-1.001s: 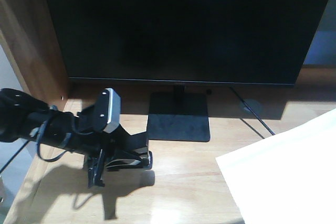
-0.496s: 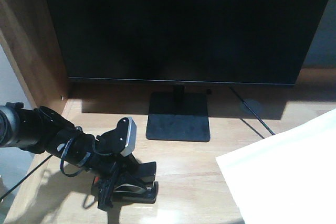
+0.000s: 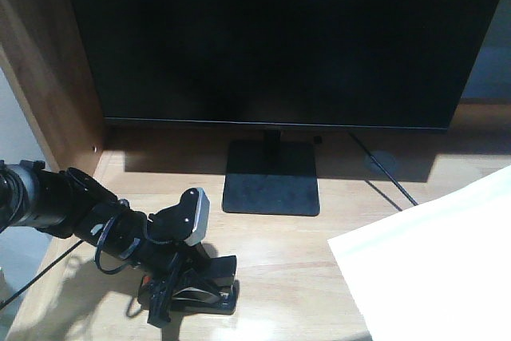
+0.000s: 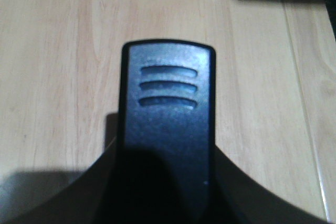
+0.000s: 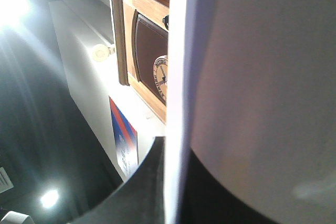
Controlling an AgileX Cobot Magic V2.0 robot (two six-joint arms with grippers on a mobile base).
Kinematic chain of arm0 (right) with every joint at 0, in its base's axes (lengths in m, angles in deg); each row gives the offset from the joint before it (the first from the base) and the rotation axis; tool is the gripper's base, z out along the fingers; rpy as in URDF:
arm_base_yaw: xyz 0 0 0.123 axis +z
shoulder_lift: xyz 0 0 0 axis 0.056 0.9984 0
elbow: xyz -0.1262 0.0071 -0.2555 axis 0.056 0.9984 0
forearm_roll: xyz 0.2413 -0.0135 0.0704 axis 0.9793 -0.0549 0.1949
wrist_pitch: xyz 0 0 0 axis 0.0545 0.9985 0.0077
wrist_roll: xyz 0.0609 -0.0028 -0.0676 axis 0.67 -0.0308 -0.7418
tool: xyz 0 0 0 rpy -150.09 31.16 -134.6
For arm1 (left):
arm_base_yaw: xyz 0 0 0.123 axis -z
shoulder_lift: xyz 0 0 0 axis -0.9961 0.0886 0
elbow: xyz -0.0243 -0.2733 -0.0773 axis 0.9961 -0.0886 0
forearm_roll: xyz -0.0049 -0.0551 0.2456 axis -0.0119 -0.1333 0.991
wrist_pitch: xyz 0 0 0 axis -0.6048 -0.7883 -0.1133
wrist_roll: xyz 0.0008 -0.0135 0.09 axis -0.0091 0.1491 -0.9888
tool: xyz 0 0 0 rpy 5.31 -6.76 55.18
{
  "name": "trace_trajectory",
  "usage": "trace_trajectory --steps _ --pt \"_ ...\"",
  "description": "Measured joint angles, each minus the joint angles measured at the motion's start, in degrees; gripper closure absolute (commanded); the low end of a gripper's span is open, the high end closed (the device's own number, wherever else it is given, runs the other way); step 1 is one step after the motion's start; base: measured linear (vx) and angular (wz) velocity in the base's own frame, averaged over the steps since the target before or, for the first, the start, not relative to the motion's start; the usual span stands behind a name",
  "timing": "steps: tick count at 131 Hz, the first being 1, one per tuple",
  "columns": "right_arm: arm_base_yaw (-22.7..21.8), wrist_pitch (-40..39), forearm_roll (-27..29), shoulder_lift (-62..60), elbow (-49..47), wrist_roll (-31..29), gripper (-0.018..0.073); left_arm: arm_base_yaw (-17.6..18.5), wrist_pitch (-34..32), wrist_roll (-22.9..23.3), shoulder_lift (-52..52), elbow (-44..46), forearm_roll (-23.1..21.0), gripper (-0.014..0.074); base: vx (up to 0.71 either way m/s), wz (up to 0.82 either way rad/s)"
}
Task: Grab stapler and paper to desk for stapling
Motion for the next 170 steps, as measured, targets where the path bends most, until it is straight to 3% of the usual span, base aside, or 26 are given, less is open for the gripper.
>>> trace_trajectory --steps 20,59,81,120,144,170 --pt "0.0 0.0 0.0 0.0 0.0 0.0 0.0566 0.0 0.01 0.0 0.0 0.0 0.12 0.0426 0.0 0.0" --pt "0.0 0.0 0.0 0.0 0.0 0.0 0.0566 0.0 0.79 0.0 0.0 0.0 0.28 0.0018 0.0 0.0" --pt "0.0 0.0 0.0 0.0 0.0 0.0 0.0566 0.0 0.87 1.27 0.0 0.17 0.28 -0.0094 0.0 0.0" --pt "0.0 0.0 0.0 0.0 0.0 0.0 0.0566 0.0 -0.05 4.2 -1.2 0.17 0.4 -0.0038 0.0 0.0" --pt "0.0 0.0 0.0 0.0 0.0 0.0 0.0566 0.0 -0.07 5.33 -5.01 0.17 0.4 0.0074 0.0 0.0" --pt "0.0 0.0 0.0 0.0 0.0 0.0 0.0566 0.0 -0.07 9.75 -10.0 0.17 0.45 0.0235 0.0 0.0"
